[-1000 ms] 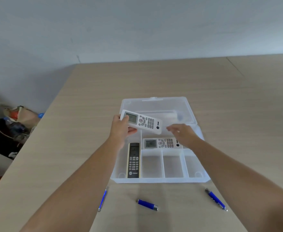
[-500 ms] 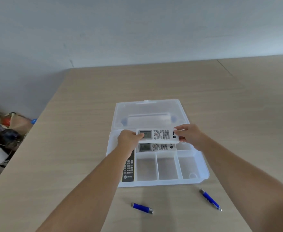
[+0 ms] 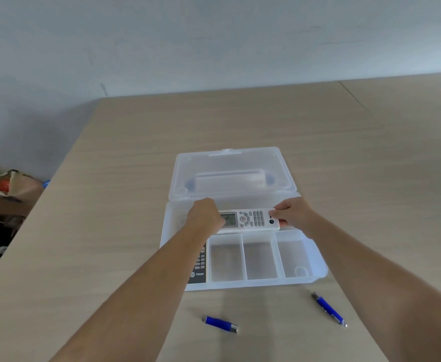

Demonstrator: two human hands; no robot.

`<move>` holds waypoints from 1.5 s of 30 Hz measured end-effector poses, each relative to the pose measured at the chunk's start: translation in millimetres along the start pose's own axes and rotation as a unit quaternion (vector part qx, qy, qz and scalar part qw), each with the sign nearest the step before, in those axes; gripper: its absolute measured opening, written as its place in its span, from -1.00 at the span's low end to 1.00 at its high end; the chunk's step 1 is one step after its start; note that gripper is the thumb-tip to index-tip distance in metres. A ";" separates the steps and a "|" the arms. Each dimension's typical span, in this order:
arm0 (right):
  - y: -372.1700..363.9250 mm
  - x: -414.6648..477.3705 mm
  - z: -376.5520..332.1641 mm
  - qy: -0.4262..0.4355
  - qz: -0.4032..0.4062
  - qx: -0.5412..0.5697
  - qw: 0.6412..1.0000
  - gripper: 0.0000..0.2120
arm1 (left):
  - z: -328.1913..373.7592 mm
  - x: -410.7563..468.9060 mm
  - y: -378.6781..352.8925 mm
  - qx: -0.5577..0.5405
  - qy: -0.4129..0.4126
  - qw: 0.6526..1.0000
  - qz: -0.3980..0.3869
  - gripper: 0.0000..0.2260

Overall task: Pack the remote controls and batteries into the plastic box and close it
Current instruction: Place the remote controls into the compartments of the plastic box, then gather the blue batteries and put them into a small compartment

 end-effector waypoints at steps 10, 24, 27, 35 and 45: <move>0.3 -9.4 -2.5 0.034 -0.019 0.014 0.999 -0.84 | -5.8 3.3 -11.7 0.090 -0.043 0.995 -0.014 -0.71; -3.0 -29.9 -10.8 0.055 0.052 -0.195 0.978 -0.66 | -13.6 -11.1 -6.4 0.085 -0.092 0.992 -0.023 -0.56; 6.9 -40.1 -19.6 0.067 0.079 -0.205 0.973 -0.65 | -11.2 -22.4 -2.0 0.088 -0.095 0.991 -0.024 -0.54; 72.6 -93.3 -13.9 0.123 0.225 -0.172 0.951 -0.80 | 37.1 -87.9 -16.6 0.069 -0.217 0.974 0.007 -0.67; 116.8 -141.5 129.4 -0.038 0.252 -0.203 0.945 -0.83 | 53.6 -159.3 -155.3 0.254 -0.364 0.884 -0.144 -0.72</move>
Point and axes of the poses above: each hand's wrist, its own x-axis towards the middle knuckle, its own y-axis out of the back of the hand, z = x × y, the point moved 2 cm from there along x, towards the middle knuckle, and after that the axes turned 10 degrees about -x, right-handed, at the moved point
